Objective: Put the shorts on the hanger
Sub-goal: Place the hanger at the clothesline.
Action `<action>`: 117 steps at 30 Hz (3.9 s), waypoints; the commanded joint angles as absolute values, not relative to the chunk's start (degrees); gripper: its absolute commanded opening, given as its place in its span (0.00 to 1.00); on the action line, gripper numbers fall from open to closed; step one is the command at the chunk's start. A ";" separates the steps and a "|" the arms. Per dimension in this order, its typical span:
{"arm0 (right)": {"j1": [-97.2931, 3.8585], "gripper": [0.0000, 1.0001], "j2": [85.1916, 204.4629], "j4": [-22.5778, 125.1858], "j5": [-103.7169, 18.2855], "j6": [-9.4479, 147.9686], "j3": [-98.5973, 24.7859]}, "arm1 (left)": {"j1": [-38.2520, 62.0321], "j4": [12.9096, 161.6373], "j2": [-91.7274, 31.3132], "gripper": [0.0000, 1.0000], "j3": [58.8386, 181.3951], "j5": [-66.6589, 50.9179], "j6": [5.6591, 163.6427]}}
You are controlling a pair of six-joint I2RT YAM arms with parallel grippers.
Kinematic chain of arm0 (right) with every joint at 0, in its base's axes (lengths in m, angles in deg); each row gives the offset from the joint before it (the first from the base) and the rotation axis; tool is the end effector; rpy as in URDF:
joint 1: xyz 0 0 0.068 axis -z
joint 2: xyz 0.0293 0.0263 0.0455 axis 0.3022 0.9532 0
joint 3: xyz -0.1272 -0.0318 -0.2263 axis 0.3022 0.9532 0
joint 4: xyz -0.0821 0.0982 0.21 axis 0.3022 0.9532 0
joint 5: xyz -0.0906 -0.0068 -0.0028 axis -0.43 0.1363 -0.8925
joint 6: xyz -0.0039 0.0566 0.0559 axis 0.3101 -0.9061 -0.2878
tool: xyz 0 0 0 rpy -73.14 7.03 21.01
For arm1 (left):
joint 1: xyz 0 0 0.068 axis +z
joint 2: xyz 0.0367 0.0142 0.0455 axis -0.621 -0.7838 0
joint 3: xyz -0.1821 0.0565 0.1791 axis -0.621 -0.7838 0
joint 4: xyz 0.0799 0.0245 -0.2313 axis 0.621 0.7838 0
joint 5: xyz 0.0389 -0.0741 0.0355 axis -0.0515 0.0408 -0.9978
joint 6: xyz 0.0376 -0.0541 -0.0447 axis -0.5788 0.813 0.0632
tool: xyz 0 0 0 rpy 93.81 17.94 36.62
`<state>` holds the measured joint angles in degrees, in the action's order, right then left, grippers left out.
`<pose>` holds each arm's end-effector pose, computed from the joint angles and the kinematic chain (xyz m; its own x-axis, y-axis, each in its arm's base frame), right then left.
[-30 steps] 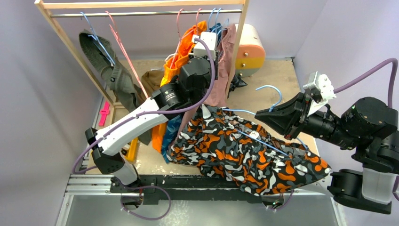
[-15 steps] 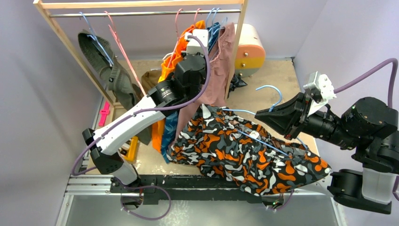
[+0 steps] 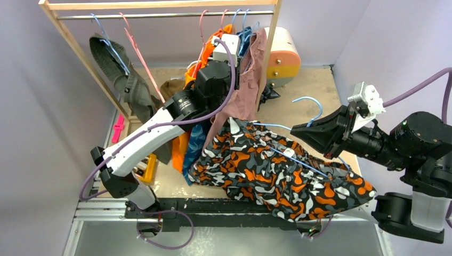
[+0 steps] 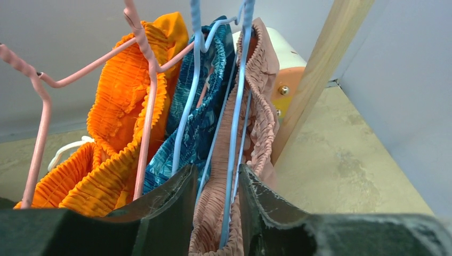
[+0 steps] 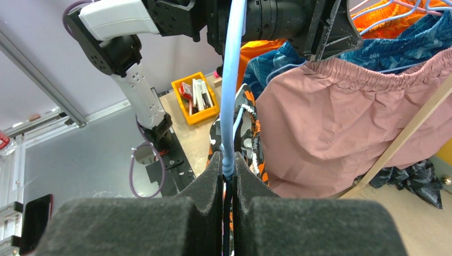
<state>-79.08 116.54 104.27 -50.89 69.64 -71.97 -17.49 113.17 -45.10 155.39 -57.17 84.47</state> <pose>0.0387 0.0701 0.5507 -0.0621 0.1205 -0.9908 -0.8728 0.4750 0.1125 0.2318 -0.2617 0.4760 -0.1148 -0.0964 -0.9887 0.2407 0.9629 -0.1218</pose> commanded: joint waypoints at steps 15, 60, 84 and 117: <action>-79.20 0.00 114.79 99.25 -52.09 69.85 -70.58 | -16.90 113.89 -46.50 0.00 160.02 -57.42 84.07; -79.20 0.00 125.84 108.10 -94.74 68.55 -84.76 | -9.92 121.09 -32.47 0.00 150.59 -80.34 75.20; -79.22 0.00 128.87 99.83 -92.50 74.00 -84.05 | -9.86 119.63 -31.01 0.00 144.73 -77.84 76.67; -74.11 0.00 138.97 83.12 -85.13 77.19 -79.33 | -9.86 118.08 -27.72 0.35 140.71 -71.60 78.76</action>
<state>-78.04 142.33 94.39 -83.04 75.98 -78.00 -10.36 119.88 -29.21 140.96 -73.36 77.17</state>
